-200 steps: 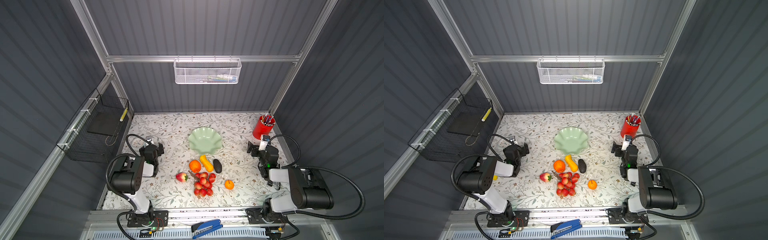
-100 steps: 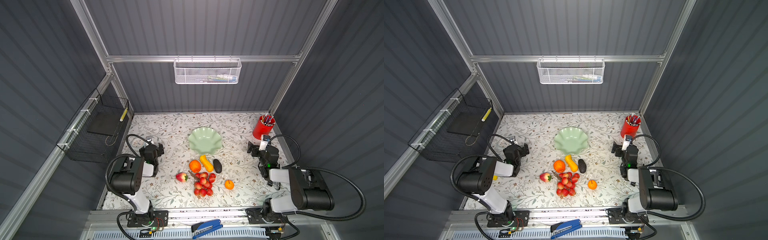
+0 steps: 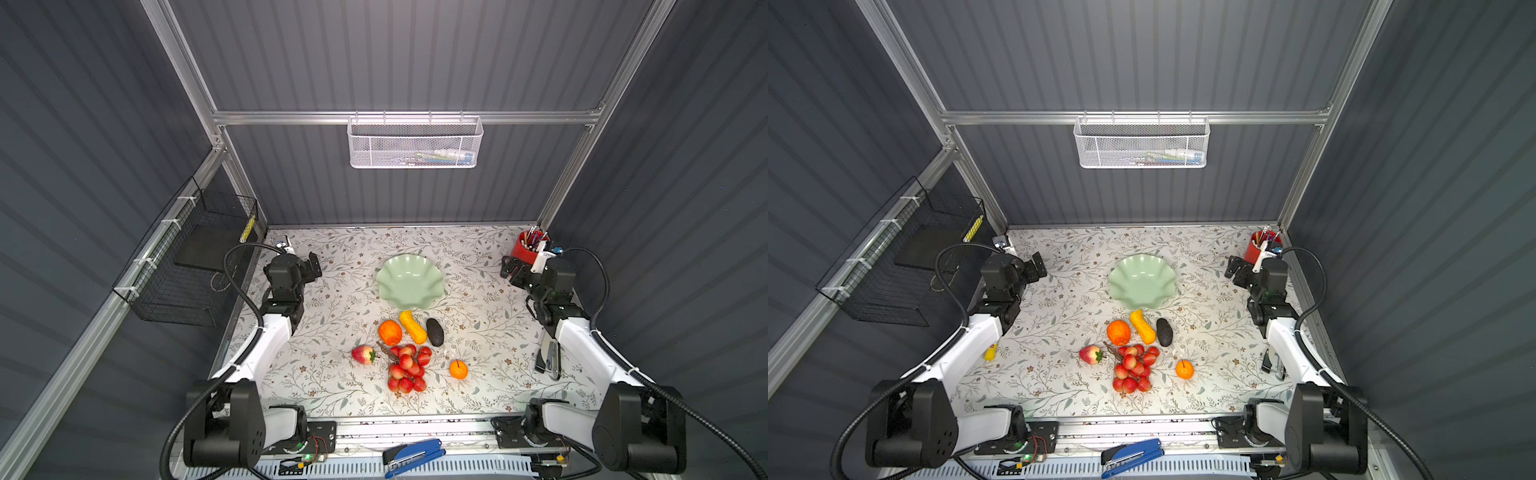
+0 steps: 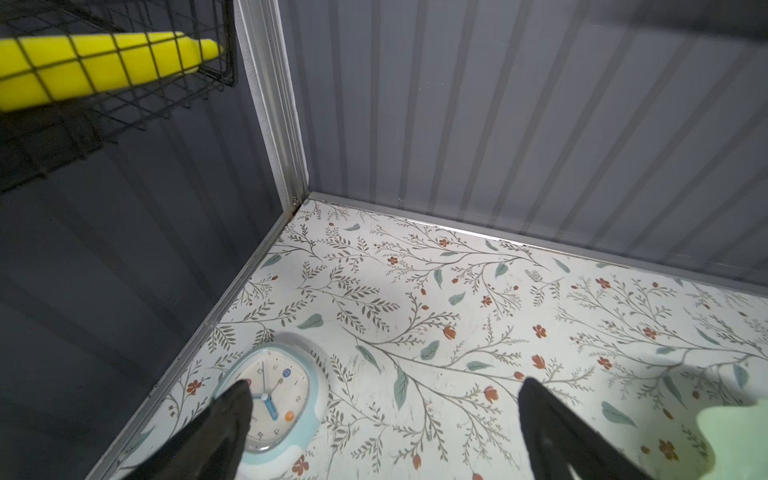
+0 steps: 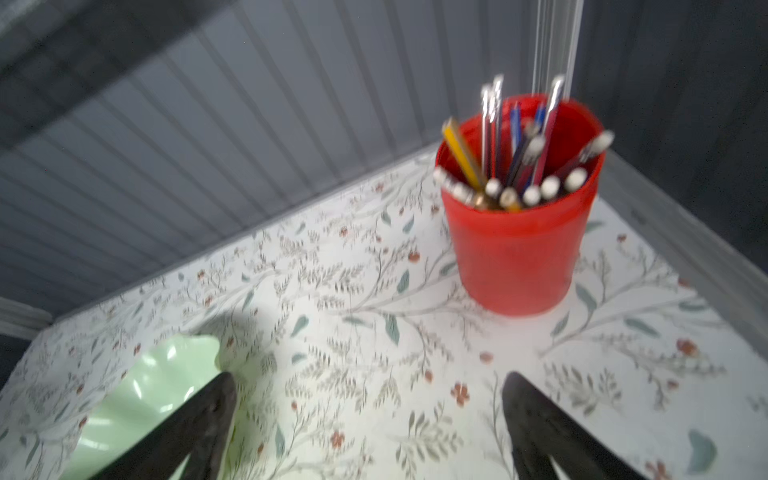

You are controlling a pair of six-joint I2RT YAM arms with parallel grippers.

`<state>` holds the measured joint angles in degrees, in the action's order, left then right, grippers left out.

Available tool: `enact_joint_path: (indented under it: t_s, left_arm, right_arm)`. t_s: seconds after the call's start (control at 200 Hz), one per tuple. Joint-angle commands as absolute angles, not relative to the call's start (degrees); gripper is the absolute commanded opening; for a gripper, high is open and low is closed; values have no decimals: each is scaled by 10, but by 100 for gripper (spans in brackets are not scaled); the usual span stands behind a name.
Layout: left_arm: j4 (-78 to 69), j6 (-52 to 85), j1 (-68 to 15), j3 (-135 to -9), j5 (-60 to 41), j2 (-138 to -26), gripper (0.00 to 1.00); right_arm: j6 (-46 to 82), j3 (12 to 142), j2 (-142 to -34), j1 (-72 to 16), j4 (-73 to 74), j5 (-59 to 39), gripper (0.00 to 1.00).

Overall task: Place and organize the fake fruits in the fruit bowl
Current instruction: 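Move the right gripper over the small orange tangerine near the fruit pile, then lower the right gripper and grasp the small orange tangerine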

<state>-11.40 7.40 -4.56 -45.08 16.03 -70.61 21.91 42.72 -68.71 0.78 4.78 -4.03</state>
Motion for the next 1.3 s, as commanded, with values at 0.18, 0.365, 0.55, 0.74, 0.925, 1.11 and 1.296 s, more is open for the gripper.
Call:
enact_joint_path:
  t_s: [0.18,0.365,0.55,0.74,0.925,1.11,1.296]
  left_arm:
    - [-82,69,-48,-406,99,-637,100]
    - [-68,72,-48,-415,120,-629,100]
    - [-67,75,-48,-416,118,-623,100]
    - [-65,72,-48,-415,119,-614,100]
    - [-58,67,-48,-418,124,-620,100]
    - [-55,65,-48,-420,125,-623,100]
    - [-54,64,-48,-421,126,-625,100]
  right_arm:
    - [289,431,-646,-197,-339,35,97]
    - [424,387,-589,-326,-398,28,95]
    - [507,359,-594,-412,-398,40,94]
    - [512,358,-664,-430,-357,22,91]
    - [512,375,-730,-455,-324,0,87]
    - [523,380,-772,-468,-314,-3,72]
    - [522,392,-757,-468,-343,32,51]
